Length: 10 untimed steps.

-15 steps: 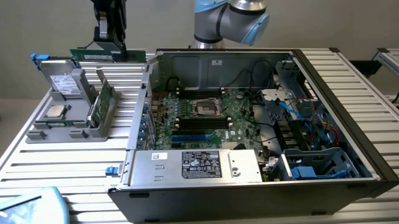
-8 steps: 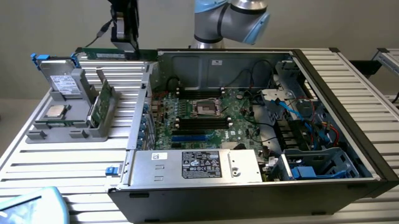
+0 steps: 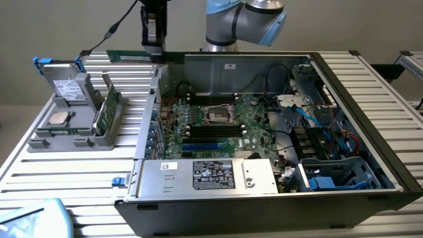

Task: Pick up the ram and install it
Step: 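Pick up the ram and move it above insertion slot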

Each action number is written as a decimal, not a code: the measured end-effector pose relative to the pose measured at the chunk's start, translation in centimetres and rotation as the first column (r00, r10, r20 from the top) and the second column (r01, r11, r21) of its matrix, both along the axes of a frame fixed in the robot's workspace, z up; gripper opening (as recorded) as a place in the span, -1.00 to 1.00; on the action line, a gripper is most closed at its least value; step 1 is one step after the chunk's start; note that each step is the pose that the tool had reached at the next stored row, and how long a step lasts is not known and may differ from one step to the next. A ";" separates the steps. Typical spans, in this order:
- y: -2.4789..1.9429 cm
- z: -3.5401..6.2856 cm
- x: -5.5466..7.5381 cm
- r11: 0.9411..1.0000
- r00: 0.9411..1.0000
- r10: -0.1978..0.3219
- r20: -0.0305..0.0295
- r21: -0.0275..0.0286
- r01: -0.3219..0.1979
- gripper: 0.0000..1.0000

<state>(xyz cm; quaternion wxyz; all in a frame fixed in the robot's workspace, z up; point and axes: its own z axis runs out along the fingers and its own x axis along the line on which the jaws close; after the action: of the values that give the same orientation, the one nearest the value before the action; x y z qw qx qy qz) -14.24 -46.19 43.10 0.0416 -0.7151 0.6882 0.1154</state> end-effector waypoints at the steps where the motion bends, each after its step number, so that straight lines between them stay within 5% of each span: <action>1: -0.03 -0.01 0.5 1.000 1.000 0.000 0.000 0.005 0.000 -0.71; 4: -0.13 -0.01 1.8 1.000 1.000 0.000 0.000 0.014 0.000 -0.71; 10: -0.17 -0.16 4.6 1.000 1.000 0.000 0.000 0.017 0.000 -0.71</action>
<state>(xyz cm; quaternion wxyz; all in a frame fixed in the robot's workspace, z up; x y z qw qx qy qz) -9.69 -46.36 42.94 0.0476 -0.7148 0.6871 0.1212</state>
